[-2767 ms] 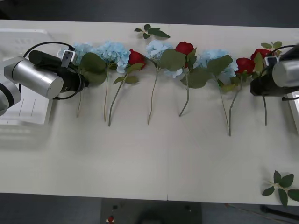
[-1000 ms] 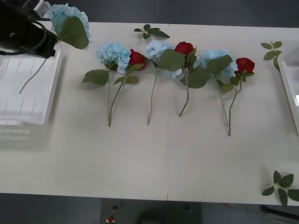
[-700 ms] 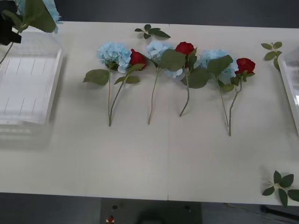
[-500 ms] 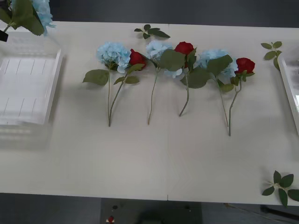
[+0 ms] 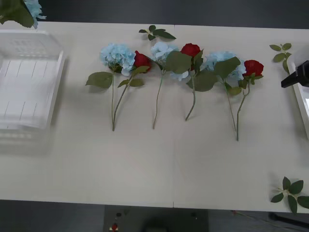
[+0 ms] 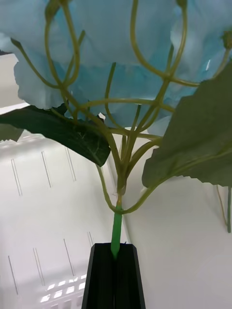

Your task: Put the red flowers into the right box and the blue flowers into the left box

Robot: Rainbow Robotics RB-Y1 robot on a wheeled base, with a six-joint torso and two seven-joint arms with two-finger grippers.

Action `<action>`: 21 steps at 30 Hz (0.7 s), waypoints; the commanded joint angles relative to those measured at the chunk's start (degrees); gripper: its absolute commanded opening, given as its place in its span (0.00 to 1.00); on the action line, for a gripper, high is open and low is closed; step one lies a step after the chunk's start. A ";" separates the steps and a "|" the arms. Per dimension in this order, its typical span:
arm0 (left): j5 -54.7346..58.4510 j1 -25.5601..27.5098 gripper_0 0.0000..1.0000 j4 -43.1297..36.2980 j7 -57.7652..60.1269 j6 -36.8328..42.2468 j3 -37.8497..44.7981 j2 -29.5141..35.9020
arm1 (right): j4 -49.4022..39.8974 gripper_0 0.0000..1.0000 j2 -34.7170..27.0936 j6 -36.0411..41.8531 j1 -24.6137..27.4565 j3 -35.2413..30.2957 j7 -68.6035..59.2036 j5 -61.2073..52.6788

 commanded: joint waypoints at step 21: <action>-9.44 -5.40 0.00 27.73 7.33 -16.96 -7.29 0.32 | 6.10 0.96 22.40 -9.23 -1.26 5.67 -33.05 33.00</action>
